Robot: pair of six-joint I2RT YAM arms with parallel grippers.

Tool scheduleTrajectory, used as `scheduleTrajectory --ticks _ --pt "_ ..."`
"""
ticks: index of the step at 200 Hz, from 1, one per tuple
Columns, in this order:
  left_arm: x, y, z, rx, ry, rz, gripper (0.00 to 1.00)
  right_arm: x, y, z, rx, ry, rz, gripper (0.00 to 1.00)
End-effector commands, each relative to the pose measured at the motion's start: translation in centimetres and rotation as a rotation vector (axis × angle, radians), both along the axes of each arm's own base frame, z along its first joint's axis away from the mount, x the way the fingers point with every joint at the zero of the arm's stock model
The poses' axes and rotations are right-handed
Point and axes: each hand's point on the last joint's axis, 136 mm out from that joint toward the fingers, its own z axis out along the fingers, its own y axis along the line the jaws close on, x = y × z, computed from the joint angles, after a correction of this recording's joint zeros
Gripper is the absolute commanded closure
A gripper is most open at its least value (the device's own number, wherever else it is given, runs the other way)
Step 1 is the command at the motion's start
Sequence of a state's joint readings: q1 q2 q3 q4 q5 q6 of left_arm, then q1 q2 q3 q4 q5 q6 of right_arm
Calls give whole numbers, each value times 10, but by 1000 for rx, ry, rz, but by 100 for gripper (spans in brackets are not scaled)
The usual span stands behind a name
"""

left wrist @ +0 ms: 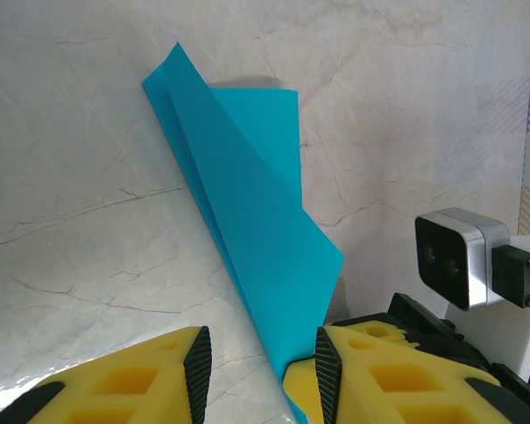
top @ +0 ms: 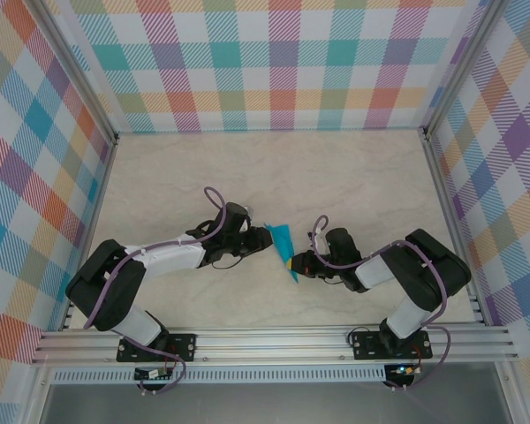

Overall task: Fold a paper plane with a square sheet of paper (pick it up from the middle)
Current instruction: Fold the wing for the fifth time at the center of the table.

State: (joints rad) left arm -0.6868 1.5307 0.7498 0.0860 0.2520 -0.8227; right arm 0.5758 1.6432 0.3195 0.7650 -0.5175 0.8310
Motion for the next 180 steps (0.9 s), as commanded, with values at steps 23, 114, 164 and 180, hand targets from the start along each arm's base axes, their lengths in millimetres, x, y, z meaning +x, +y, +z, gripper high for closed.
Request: scheduleTrajectory --ticks 23,114,164,180 --pt "3 -5 11 -26 -32 -1 62 -2 0 -2 25 42 -12 98" --pt "2 -10 9 -26 -25 -24 62 1 3 17 81 41 7 96" --pt "5 -10 9 -8 -16 -16 62 3 4 23 64 20 25 96" --pt "6 -7 6 8 -3 1 61 1 1 23 47 11 28 96"
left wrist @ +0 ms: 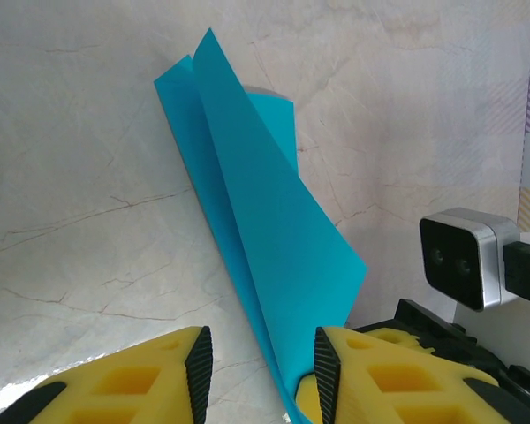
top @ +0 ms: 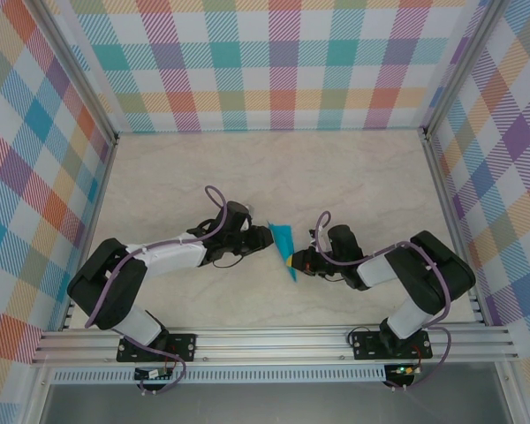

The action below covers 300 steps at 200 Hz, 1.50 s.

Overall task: Fold a paper plane with a square sheet of paper (pick it up from the middle)
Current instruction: Fold the wing for the fifth time at the center of the table.

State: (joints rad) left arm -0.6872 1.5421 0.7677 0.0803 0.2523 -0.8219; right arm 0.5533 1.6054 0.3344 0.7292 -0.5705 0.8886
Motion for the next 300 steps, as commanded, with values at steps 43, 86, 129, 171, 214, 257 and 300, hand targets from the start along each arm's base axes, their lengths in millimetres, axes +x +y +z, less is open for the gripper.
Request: scheduleTrajectory --ticks 43,86,129,171,214,257,300 --pt "7 -9 0 -20 45 44 56 -9 -11 5 -63 -48 26 96" --pt "12 -15 6 -41 48 54 52 -9 -12 7 -71 -60 32 95" --pt "10 -12 5 -37 42 51 51 -8 -10 6 -66 -58 38 95" --pt "10 -10 2 -43 52 75 44 -8 -10 7 -65 -67 44 95" --pt "21 -23 5 -51 97 90 30 -9 -10 5 -77 -75 54 93" --pt "26 -32 -15 12 210 91 29 -9 -8 5 -79 -90 79 92" --pt "19 -24 -31 107 315 116 30 -9 -7 2 -92 -104 99 90"
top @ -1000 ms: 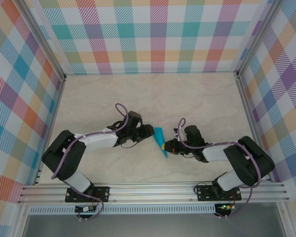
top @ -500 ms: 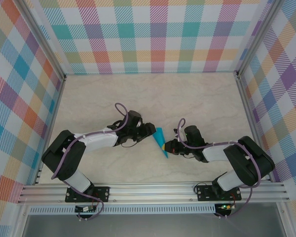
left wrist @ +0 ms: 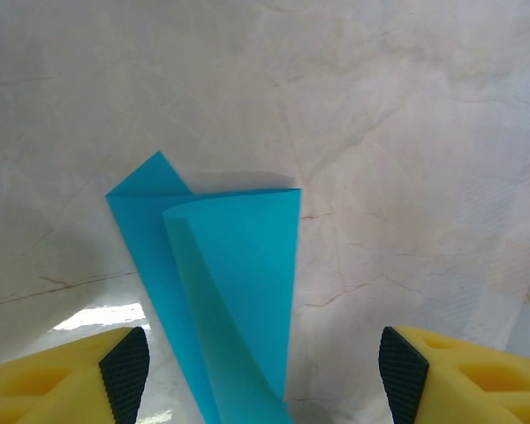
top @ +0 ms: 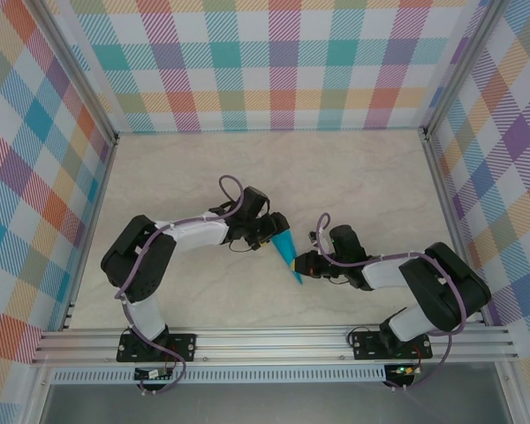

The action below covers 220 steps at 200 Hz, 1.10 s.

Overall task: Fold a paper plane with a square sheet of paper (pick it up from the middle)
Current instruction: Fold the wing for the fifth time at the center of the table.

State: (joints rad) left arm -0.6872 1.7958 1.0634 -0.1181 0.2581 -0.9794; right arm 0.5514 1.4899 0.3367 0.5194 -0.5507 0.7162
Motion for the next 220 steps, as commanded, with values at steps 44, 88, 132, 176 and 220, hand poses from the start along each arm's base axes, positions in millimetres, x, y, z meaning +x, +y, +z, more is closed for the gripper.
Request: scheduleTrajectory --ticks 44,88,132,176,220 --pt "-21 8 -17 103 170 6 33 -1 8 3 5 -47 70 88" --pt "-20 9 -20 128 186 2 46 -2 8 2 -22 -74 80 84" --pt "-17 5 -17 133 192 -14 62 -2 7 0 -58 -89 95 81" --pt "-17 9 -20 162 199 -14 93 -4 8 1 -69 -107 116 77" --pt "-18 11 -18 180 204 -25 100 -5 -2 10 -164 -207 119 69"
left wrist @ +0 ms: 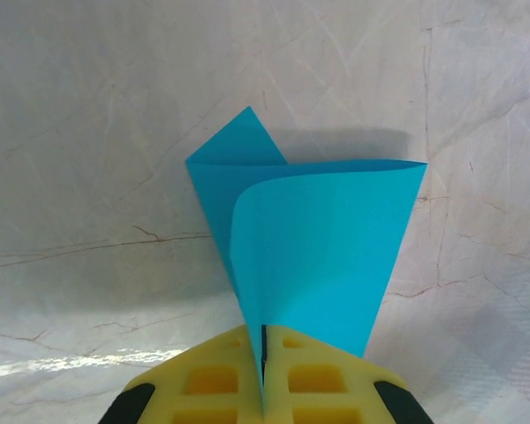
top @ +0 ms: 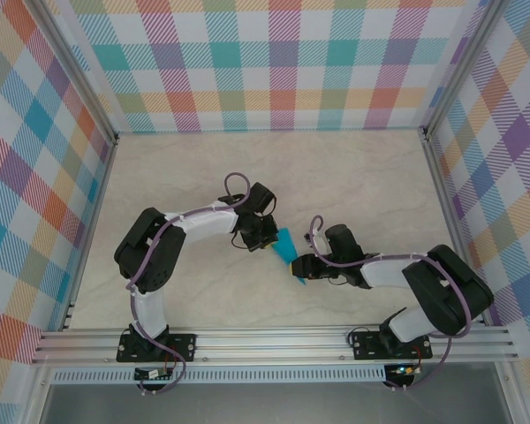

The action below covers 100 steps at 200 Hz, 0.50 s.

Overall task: Fold a paper plane with a square sheet of paper (pick it up from the middle)
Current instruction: Fold the wing for the fifth time at the center of the table.

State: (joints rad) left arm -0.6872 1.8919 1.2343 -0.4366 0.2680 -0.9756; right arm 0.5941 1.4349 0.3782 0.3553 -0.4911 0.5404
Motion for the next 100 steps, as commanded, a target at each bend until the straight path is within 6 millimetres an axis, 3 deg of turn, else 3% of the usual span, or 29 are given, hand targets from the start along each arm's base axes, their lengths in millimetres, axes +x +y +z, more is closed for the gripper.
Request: scheduleTrajectory --ticks 1,25,69,80,100 --pt "-2 1 0 29 12 -17 100 2 -4 11 -64 -102 25 69" --pt "-1 1 2 21 12 -18 100 3 -7 17 -136 -199 33 58" --pt "3 3 4 14 12 -17 100 -2 10 24 -315 -461 109 51" --pt "3 1 4 8 14 -19 100 0 11 22 -372 -511 111 45" --pt "4 0 5 2 16 -24 100 4 10 15 -469 -572 125 45"
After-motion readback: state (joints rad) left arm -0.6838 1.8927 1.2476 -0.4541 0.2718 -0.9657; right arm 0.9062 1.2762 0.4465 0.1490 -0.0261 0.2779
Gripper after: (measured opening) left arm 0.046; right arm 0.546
